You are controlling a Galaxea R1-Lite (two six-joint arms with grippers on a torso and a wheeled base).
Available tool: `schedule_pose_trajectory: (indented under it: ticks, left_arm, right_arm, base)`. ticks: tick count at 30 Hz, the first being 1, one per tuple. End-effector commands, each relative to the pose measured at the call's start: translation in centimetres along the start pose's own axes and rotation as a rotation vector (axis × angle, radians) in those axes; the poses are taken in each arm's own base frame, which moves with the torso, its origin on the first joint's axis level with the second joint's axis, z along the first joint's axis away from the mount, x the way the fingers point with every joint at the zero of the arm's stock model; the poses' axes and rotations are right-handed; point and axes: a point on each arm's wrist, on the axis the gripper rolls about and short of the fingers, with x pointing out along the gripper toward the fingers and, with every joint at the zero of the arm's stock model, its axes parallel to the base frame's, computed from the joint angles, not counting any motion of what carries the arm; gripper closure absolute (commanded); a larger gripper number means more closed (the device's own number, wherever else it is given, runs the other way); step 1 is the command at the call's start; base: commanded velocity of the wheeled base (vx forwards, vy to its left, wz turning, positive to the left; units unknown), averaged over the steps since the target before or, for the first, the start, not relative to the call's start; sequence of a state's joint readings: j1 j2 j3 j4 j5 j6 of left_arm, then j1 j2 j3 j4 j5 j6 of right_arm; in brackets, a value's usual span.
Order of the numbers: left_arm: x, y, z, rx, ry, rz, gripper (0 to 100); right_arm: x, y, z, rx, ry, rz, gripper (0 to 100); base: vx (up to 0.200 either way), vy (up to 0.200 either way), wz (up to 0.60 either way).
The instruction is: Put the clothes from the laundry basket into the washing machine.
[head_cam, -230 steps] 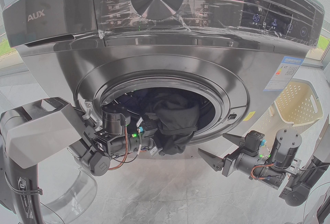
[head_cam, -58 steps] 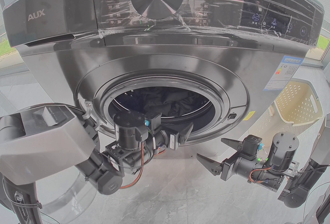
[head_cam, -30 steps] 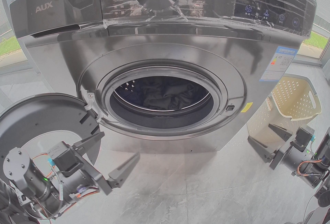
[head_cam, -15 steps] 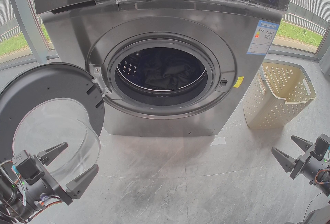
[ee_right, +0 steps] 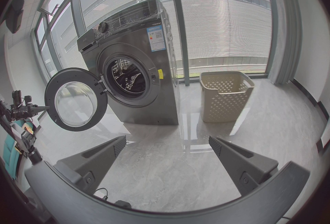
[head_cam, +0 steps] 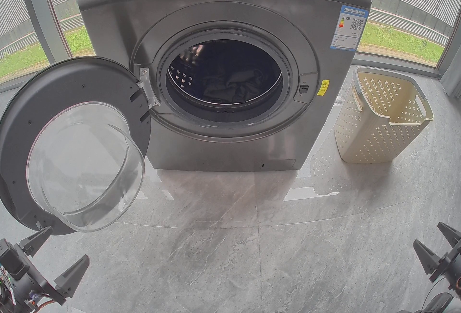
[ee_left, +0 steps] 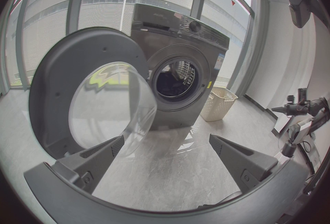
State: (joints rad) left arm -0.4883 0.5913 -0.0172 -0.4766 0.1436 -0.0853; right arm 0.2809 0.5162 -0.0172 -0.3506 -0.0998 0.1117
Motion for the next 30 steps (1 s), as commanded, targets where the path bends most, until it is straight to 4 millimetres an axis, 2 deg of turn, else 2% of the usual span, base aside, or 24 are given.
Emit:
schedule_pose_trajectory:
  ticks: [1, 4, 6, 9, 13, 15, 24, 30]
  left_arm:
    - [-4.2, 0.7, -2.7, -0.028, -0.122, 0.163, 0]
    - [-5.2, 0.3, -4.2, -0.023, -0.130, 0.153, 0]
    - [-5.1, 0.2, -4.7, -0.025, -0.090, 0.168, 0]
    - [-5.1, 0.2, -4.6, -0.017, -0.094, 0.216, 0]
    - [-5.3, -0.1, -4.8, -0.001, -0.120, 0.277, 0]
    - [-5.7, -0.4, -5.0, 0.022, -0.172, 0.227, 0]
    - [-5.7, -0.3, -5.0, 0.018, -0.176, 0.263, 0]
    - [-5.7, 0.0, -5.3, 0.010, -0.149, 0.390, 0]
  right_arm:
    - [-4.1, -0.7, -4.0, 0.020, -0.119, -0.071, 0]
    - [-4.1, -0.7, -3.8, 0.027, -0.128, -0.084, 0]
    - [-4.0, -0.6, -3.8, 0.015, -0.125, -0.119, 0]
    - [-4.2, -0.4, -4.1, -0.029, -0.119, -0.199, 0]
    - [-4.5, -0.1, -4.7, -0.073, -0.131, -0.151, 0]
    - [-4.5, -0.1, -4.8, -0.071, -0.143, -0.149, 0]
    - [-4.6, -0.2, -4.7, -0.055, -0.145, -0.189, 0]
    - [-4.6, -0.2, -4.7, -0.071, -0.151, -0.182, 0]
  base:
    - [0.000, 0.200, 0.00]
    - [0.000, 0.200, 0.00]
    - [0.000, 0.200, 0.00]
    - [0.000, 0.200, 0.00]
    - [0.000, 0.200, 0.00]
    - [0.000, 0.200, 0.00]
    - [0.000, 0.000, 0.00]
    - [0.000, 0.200, 0.00]
